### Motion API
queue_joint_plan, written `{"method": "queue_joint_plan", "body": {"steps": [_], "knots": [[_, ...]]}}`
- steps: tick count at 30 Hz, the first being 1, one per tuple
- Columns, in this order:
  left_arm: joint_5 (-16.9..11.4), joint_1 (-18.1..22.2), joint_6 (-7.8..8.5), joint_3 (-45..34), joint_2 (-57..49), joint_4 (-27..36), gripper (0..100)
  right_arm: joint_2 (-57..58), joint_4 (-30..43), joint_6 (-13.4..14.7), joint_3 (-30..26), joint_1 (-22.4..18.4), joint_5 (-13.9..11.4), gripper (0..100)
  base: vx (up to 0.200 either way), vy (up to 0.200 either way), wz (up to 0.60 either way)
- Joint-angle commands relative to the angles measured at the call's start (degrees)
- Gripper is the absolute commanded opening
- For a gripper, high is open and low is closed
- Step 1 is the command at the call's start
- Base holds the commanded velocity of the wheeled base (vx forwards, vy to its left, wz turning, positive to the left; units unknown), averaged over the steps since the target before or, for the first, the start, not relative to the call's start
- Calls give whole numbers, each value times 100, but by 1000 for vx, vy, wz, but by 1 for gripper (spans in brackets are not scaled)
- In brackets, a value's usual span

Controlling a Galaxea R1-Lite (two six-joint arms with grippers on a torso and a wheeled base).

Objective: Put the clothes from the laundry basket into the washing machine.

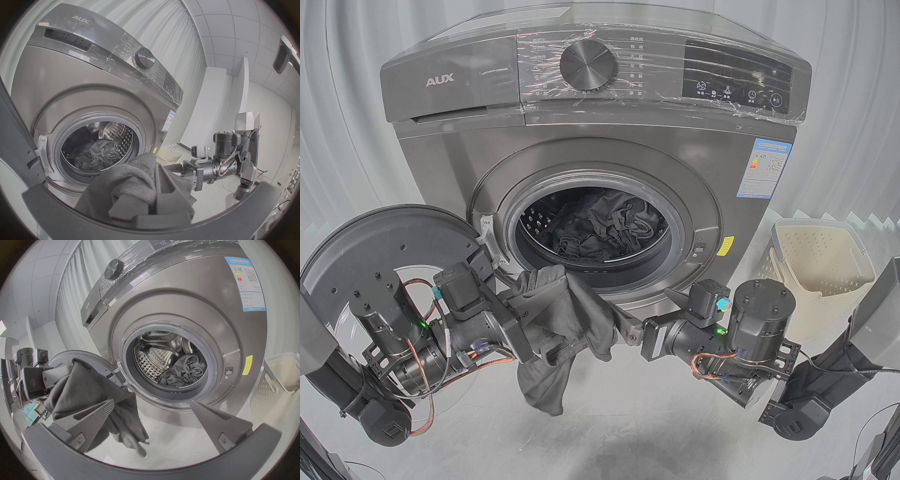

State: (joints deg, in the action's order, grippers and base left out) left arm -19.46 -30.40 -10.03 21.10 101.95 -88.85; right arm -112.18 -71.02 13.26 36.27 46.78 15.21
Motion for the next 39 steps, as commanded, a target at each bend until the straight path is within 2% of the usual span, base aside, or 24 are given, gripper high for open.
{"method": "queue_joint_plan", "body": {"steps": [1, 6, 10, 13, 16, 19, 21, 24, 32, 39], "knots": [[3, 61, -7, 26, -35, 8, 0, 3, 1, -17, -111, -28, -1, 100, 0, 0, 0], [3, 122, -7, 43, -26, -1, 0, -6, -8, -61, -287, -28, -54, 100, 0, 0, 0], [3, 140, -7, 78, -17, -1, 0, -6, -70, -96, -577, -28, -300, 100, 0, 0, 0], [3, 140, -7, 105, -8, 8, 0, -6, -78, -87, -638, -28, -326, 100, 0, 0, 0], [12, 149, -7, 140, 18, -1, 0, 3, -140, -140, -744, -19, -634, 100, 0, 0, 0], [12, 149, -7, 193, 27, 8, 0, -6, -527, -280, -920, 42, -915, 100, 0, 0, 0], [12, 149, -7, 193, 27, 8, 0, -15, -615, -280, -964, 69, -976, 100, 0, 0, 0], [12, 175, -7, 193, 27, 8, 0, -23, -817, -307, -964, 148, -1231, 100, 0, 0, 0], [12, 175, 1, 184, 35, 8, 0, -261, -887, -316, -445, 139, -1214, 100, 0, 0, 0], [12, 184, 1, 193, 35, 8, 0, -305, -957, -316, -498, 104, -1196, 100, 0, 0, 0]]}}
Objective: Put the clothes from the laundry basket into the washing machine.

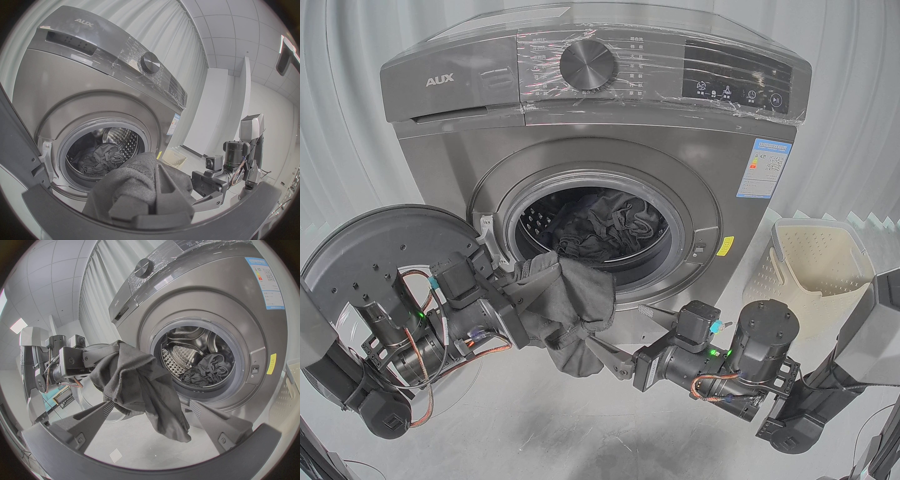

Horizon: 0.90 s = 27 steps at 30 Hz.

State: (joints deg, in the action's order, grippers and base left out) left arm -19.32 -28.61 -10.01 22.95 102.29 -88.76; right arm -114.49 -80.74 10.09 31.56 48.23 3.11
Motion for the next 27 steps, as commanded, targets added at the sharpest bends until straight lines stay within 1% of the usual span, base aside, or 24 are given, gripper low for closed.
{"method": "queue_joint_plan", "body": {"steps": [1, 5, 7, 8, 9, 10, 14, 18, 22, 25, 27], "knots": [[-1, 5, -1, 7, 10, -1, 0, -73, 14, 1, -45, -59, 14, 100, 0, 0, 0], [7, 13, -1, 60, 10, -1, 0, -20, 14, -7, -168, -33, 23, 100, 0, 0, 0], [69, 13, -10, 95, 36, 8, 0, -3, 14, -43, -212, 3, 32, 100, 0, 0, 0], [157, 13, -10, 122, 63, -1, 0, 6, 14, -87, -273, 11, 32, 100, 0, 0, 0], [166, 13, -10, 130, 72, -1, 0, 6, 14, -87, -282, 11, 32, 100, 0, 0, 0], [245, 13, -10, 174, 107, -1, 0, 6, -21, -104, -344, 11, 32, 100, 0, 0, 0], [262, 5, -10, 174, 107, -1, 0, 15, -56, -113, -273, 73, 32, 100, 0, 0, 0], [262, 5, -10, 174, 107, -1, 0, -20, -38, -104, 69, 90, 32, 100, 0, 0, 0], [262, 5, -10, 174, 107, -1, 0, -143, 23, -113, 421, -41, 49, 100, 0, 0, 0], [262, 5, -10, 165, 107, -1, 0, -249, 23, -122, 588, -164, 49, 100, 0, 0, 0], [262, -4, -10, 165, 98, 8, 0, -310, 23, -157, 641, -164, 49, 100, 0, 0, 0]]}}
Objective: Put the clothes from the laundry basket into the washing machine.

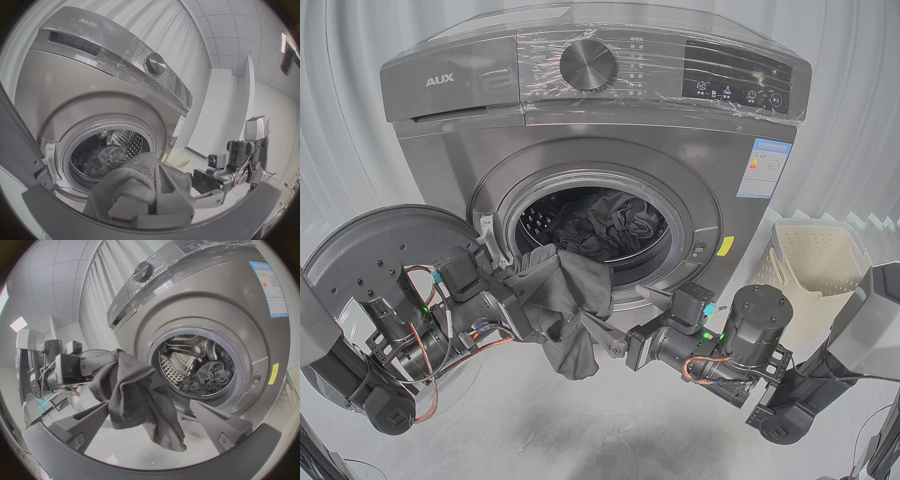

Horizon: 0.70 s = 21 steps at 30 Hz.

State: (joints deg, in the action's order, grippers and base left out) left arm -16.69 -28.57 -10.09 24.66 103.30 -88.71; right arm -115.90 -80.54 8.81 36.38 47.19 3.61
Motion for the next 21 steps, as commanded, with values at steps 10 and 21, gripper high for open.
{"method": "queue_joint_plan", "body": {"steps": [10, 21], "knots": [[-1, -34, -10, -49, 23, -6, 0, -214, -84, -46, 353, 18, -9, 0, 0, 0, 0], [-63, -8, -10, -111, 137, 3, 0, -144, -163, -38, 317, 159, -18, 0, 0, 0, 0]]}}
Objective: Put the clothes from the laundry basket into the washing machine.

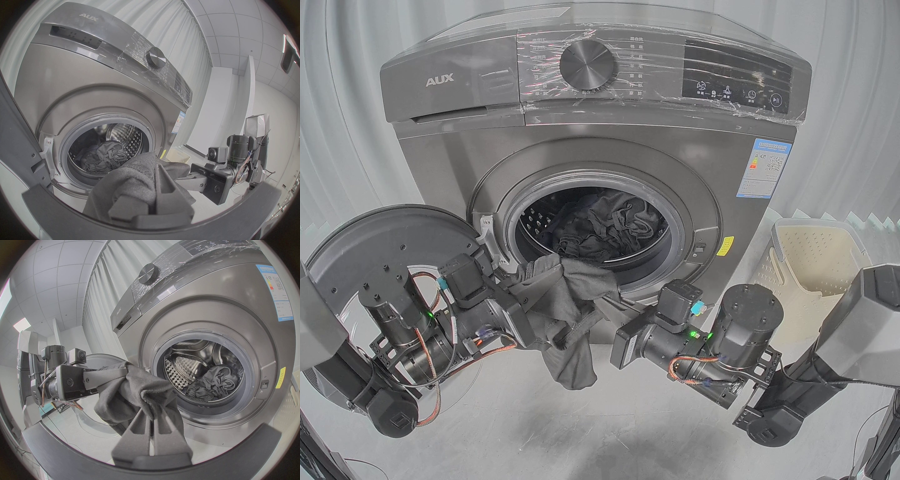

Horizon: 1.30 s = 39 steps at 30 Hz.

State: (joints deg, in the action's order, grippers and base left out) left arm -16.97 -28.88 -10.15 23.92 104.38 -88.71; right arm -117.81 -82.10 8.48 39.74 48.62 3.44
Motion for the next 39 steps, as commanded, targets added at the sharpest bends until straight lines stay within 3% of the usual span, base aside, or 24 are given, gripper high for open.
{"method": "queue_joint_plan", "body": {"steps": [1, 6, 11, 13, 22, 26, 32, 39], "knots": [[-43, 23, -13, -54, 30, 3, 100, 74, -7, -5, -37, 16, 8, 0, 0, 0, 0], [18, 40, -101, -36, 127, 3, 100, 311, 10, 4, -133, 8, 17, 0, 0, 0, 0], [27, 111, -83, -54, 206, 3, 100, 461, 54, 13, -142, -54, 25, 0, 0, 0, 0], [36, 137, -83, -63, 285, 3, 100, 513, 63, 22, -133, -63, 254, 0, 0, 0, 0], [27, 207, -74, -168, 408, -6, 100, 496, 80, 39, -54, -63, 359, 0, 0, 0, 0], [9, 234, -48, -238, 408, -6, 100, 496, 160, 39, 34, -63, 588, 0, 0, 0, 0], [-26, 234, -4, -458, 487, -6, 100, 513, 230, 39, 122, -89, 693, 0, 0, 0, 0], [-184, 234, 418, -836, 725, -15, 100, 531, 291, 39, 253, -89, 790, 0, 0, 0, 0]]}}
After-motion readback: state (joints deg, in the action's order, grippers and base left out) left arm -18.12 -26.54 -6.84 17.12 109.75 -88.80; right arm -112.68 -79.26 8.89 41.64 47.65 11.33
